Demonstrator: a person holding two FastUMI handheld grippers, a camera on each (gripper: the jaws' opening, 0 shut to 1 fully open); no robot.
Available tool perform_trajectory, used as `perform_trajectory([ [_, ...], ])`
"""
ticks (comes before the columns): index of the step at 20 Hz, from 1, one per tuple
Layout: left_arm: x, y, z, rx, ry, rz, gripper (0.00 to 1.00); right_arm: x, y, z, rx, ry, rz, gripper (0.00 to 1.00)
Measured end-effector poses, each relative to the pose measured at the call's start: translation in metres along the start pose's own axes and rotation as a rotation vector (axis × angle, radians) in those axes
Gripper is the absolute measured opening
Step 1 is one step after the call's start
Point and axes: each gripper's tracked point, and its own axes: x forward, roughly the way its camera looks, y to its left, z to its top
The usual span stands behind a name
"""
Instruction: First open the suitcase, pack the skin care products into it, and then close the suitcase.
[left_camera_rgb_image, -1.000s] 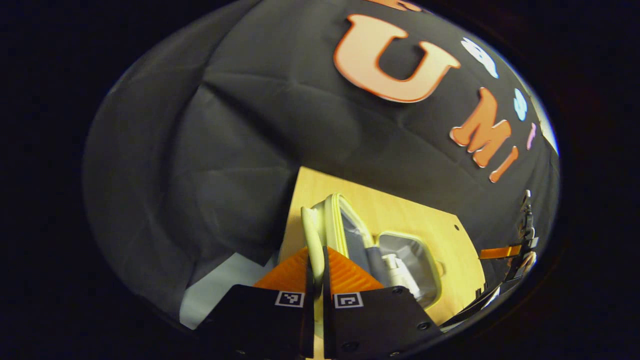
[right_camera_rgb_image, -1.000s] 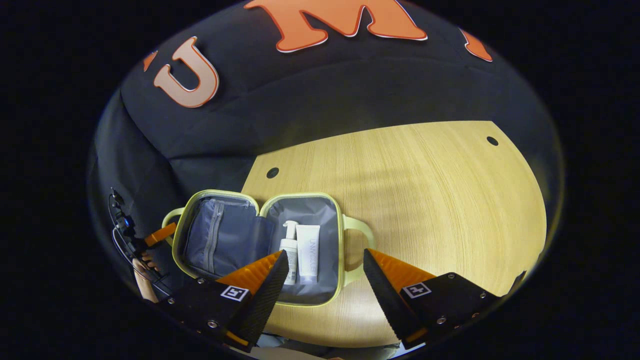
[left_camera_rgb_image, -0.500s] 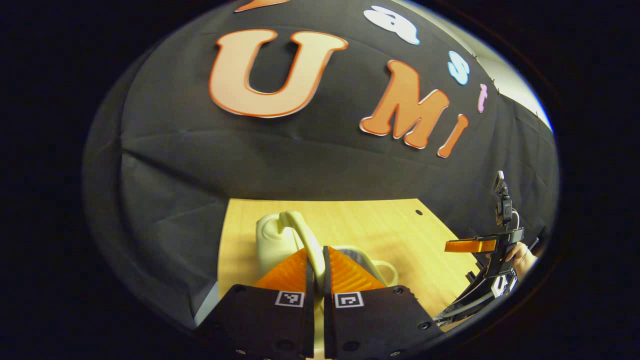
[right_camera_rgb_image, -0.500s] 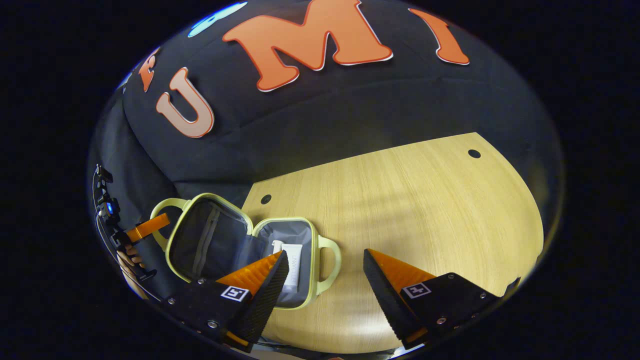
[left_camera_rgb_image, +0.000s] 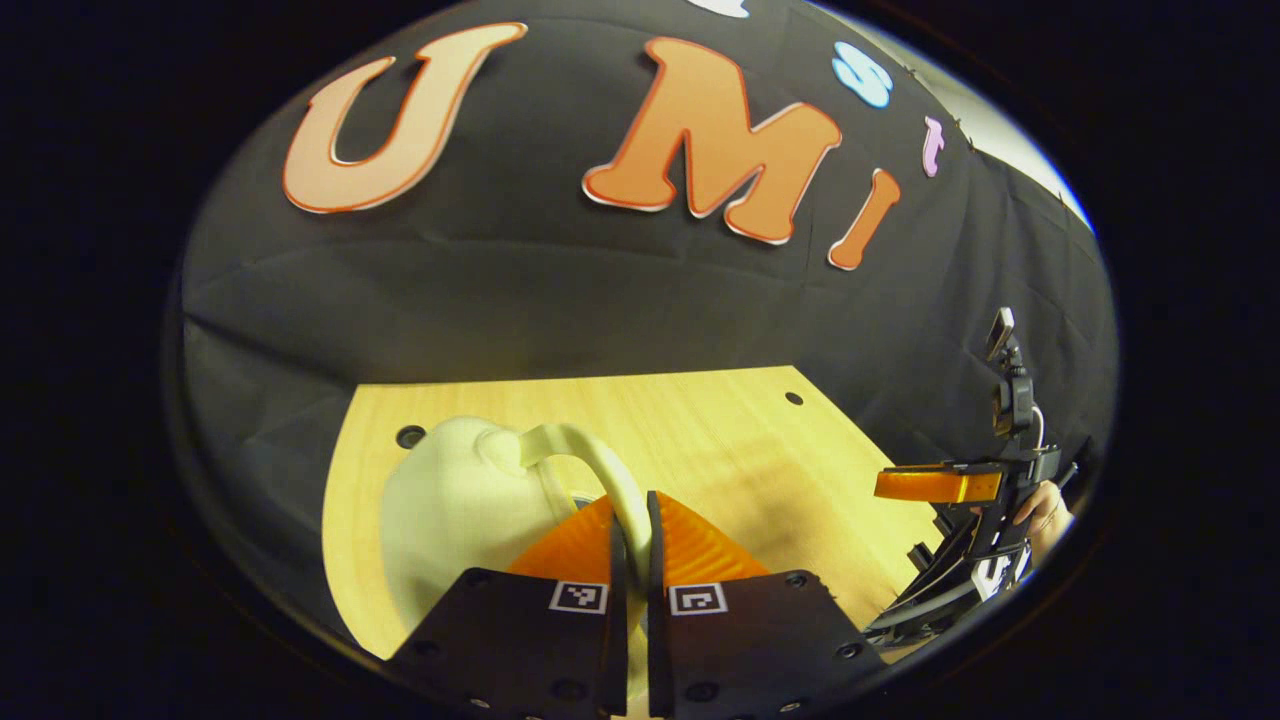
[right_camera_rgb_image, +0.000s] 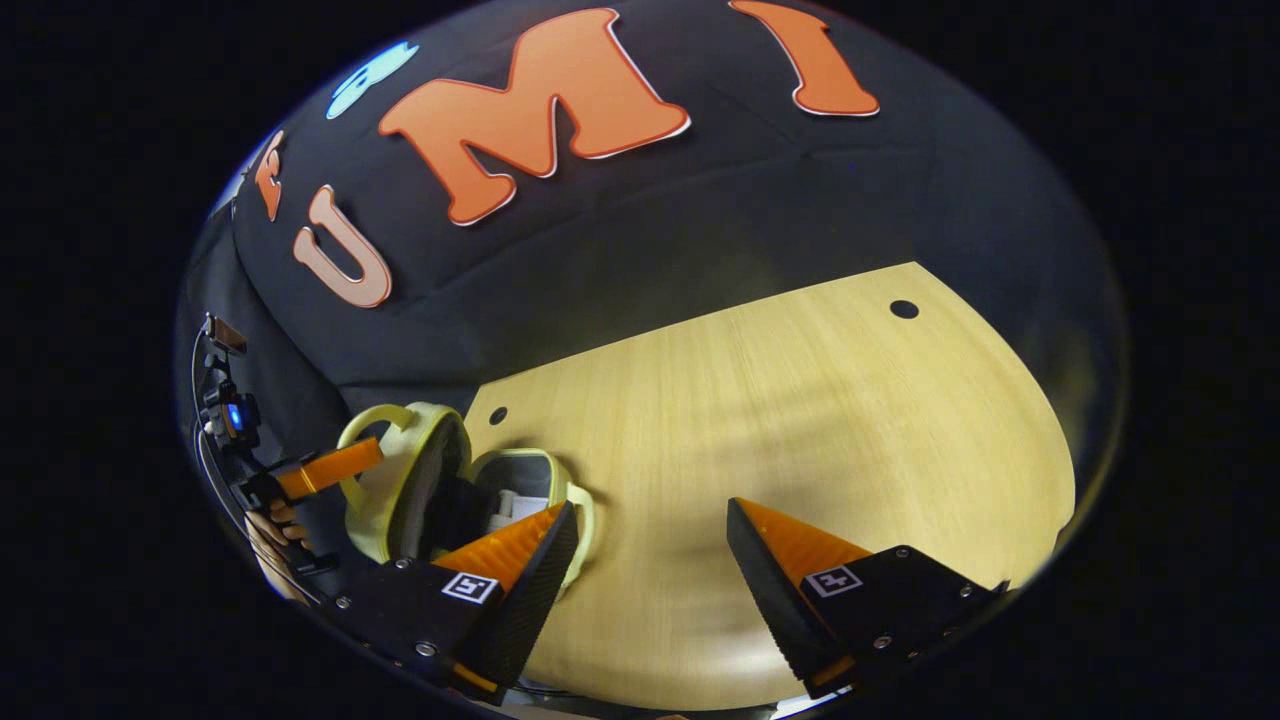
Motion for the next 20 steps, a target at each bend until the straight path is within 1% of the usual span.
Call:
perform_trajectory([
  [2, 0.022, -0.015, -0.02, 0.028, 0.033, 0.031, 0.08, 0.002, -0.018, 0.003, -0.006, 0.006, 0.004, 0.95],
  [4, 0.038, -0.022, -0.039, 0.082, 0.065, 0.076, 0.08, 0.003, -0.033, 0.005, -0.015, 0.014, 0.012, 0.95],
  [5, 0.045, -0.021, -0.044, 0.093, 0.087, 0.088, 0.08, 0.006, -0.042, 0.005, -0.019, 0.019, 0.014, 0.96],
  [8, 0.067, -0.02, -0.073, 0.102, 0.151, 0.131, 0.08, 0.01, -0.067, 0.004, -0.038, 0.023, 0.008, 0.95],
  [11, 0.089, -0.024, -0.102, 0.077, 0.201, 0.174, 0.08, 0.017, -0.086, 0.0, -0.054, 0.032, 0.002, 0.95],
  [13, 0.094, -0.028, -0.108, 0.088, 0.226, 0.196, 0.08, 0.019, -0.093, -0.005, -0.042, 0.041, 0.01, 0.96],
  [16, 0.097, -0.024, -0.111, 0.152, 0.246, 0.247, 0.09, 0.021, -0.104, -0.009, -0.037, 0.045, 0.011, 0.96],
  [17, 0.098, -0.024, -0.114, 0.147, 0.264, 0.257, 0.12, 0.021, -0.107, -0.009, -0.039, 0.045, 0.01, 0.96],
  [18, 0.098, -0.026, -0.116, 0.135, 0.27, 0.262, 0.17, 0.02, -0.11, -0.01, -0.038, 0.045, 0.012, 0.96],
  [19, 0.099, -0.024, -0.118, 0.112, 0.276, 0.273, 0.17, 0.019, -0.111, -0.011, -0.036, 0.046, 0.015, 0.96],
  [20, 0.1, -0.025, -0.118, 0.099, 0.28, 0.279, 0.22, 0.018, -0.111, -0.011, -0.034, 0.046, 0.018, 0.96],
])
